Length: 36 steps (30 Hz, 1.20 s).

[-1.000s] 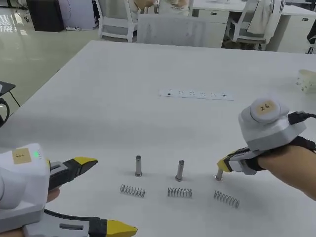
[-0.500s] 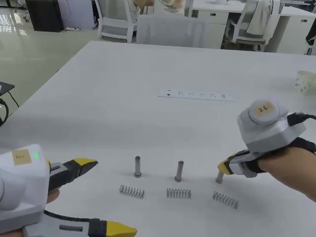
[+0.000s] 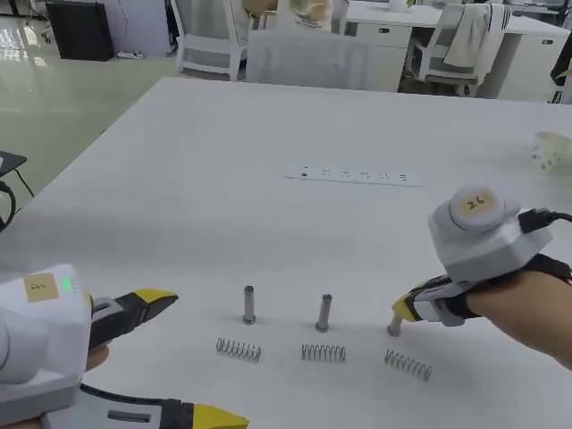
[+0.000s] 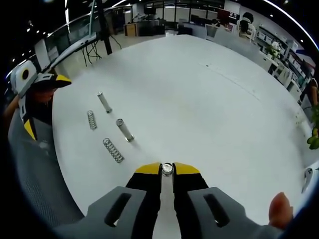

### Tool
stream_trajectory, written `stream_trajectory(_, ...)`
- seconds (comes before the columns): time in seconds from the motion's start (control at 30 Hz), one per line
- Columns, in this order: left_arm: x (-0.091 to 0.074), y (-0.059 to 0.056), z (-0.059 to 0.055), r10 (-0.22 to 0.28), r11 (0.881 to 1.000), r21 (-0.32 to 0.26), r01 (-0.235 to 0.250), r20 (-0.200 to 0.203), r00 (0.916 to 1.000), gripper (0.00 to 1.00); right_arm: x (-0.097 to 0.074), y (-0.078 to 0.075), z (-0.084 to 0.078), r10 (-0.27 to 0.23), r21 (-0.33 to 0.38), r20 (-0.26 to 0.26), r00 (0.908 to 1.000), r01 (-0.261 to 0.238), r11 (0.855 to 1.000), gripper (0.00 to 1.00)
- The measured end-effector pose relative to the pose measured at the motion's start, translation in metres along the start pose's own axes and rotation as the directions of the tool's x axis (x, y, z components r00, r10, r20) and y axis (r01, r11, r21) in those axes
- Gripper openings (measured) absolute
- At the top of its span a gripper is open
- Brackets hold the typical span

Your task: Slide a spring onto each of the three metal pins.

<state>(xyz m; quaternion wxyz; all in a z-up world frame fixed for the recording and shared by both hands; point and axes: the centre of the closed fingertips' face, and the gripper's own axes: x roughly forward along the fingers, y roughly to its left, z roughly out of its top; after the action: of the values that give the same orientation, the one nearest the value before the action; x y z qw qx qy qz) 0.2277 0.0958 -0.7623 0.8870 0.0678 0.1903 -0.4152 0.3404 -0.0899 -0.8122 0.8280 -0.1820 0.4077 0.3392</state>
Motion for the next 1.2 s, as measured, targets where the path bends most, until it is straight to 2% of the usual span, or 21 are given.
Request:
stream_trajectory(0.7,0.000,0.000,0.001,-0.002,1.000,0.005,0.002,0.001,1.0000,0.92,-0.006,0.003,0.006,0.001,-0.047,0.047,0.9989,0.001,0.999,0.14)
stream_trajectory(0.93,0.001,0.001,0.001,-0.003,1.000,0.007,0.003,0.000,1.0000,0.92,-0.015,-0.001,0.009,-0.007,-0.060,0.075,0.9971,0.012,0.998,0.17)
stream_trajectory(1.2,0.001,0.002,0.002,-0.001,1.000,0.008,0.001,0.000,1.0000,0.92,-0.024,-0.004,0.003,-0.013,-0.059,0.085,0.9963,0.018,0.998,0.19)
